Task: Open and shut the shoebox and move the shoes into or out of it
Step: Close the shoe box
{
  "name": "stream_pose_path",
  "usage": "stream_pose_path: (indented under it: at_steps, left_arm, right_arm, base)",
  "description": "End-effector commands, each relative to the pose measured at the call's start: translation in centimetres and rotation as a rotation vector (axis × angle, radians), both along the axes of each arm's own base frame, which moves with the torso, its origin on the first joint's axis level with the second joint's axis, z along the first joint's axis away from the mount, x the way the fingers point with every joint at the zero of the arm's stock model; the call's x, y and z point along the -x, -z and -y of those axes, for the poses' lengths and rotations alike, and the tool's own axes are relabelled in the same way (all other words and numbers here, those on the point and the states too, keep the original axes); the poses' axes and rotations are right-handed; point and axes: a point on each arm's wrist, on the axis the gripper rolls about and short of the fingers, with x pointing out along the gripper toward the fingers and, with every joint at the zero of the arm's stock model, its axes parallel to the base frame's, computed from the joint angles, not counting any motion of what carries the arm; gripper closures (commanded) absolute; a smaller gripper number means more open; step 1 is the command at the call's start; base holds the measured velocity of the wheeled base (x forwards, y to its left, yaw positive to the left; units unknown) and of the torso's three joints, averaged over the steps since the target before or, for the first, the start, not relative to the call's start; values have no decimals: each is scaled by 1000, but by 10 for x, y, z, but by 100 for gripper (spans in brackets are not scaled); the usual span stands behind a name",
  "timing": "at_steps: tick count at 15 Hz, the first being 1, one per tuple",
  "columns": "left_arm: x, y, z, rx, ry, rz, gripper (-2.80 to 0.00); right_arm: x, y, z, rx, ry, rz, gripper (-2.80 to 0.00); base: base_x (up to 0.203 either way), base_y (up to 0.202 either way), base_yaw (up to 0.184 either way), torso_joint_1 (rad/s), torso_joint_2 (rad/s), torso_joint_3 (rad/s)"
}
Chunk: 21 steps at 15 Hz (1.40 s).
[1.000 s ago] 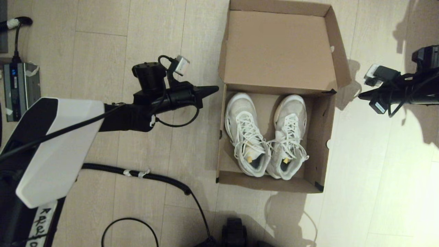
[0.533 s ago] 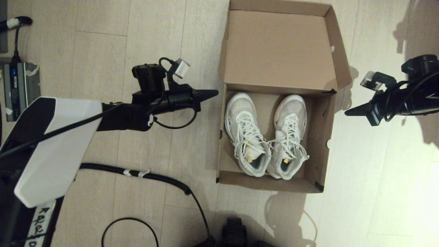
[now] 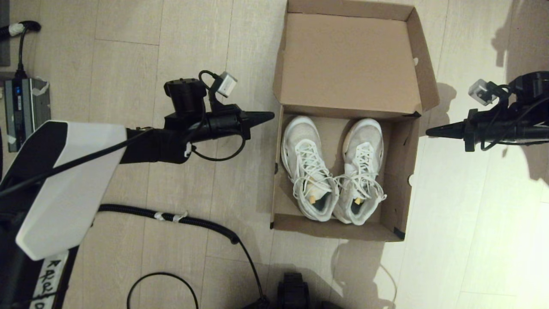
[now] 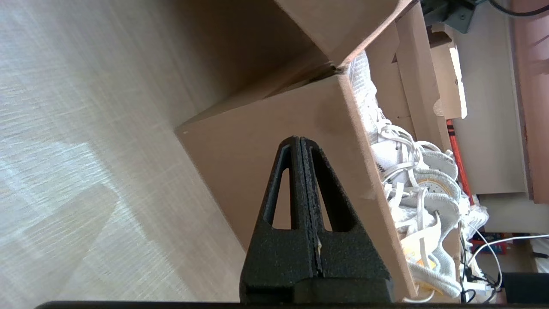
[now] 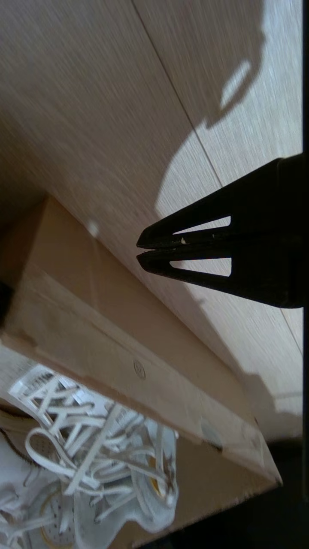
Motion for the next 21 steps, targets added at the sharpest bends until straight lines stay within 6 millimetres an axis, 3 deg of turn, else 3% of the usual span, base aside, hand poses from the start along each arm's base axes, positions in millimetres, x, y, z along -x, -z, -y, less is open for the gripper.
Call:
stream_pose_path:
  at_steps: [1,5,8,11,16,21]
  left_arm:
    - [2,-4,1,3,19,12,0]
    - [3,1,8,-1,66,10,0]
    - [-2,7,10,2,66,17,0]
    - [-6,14,11,8,64,37,0]
    - [-4,10,12,13,69,51,0]
    - [-4,27,39,62,117,74,0]
  right_arm:
    - [-2,4,2,-12,-19,4,0]
    - [-4,1,4,-41,-88,67,0]
    - [-19,3,8,2,-98,191,0]
    - [-34,12,-5,0,-136,240,0]
    - [-28,-6,-22,-24,-159,246,0]
    - [-21,-7,-44,-68,-168,174,0]
  base:
    - [0,0,0,0,0,0]
    - [0,0,0,0,0,0]
    - [0,0,0,0,0,0]
    - [0,0,0,0,0,0]
    - [0,0,0,0,0,0]
    - [0,0,0,0,0,0]
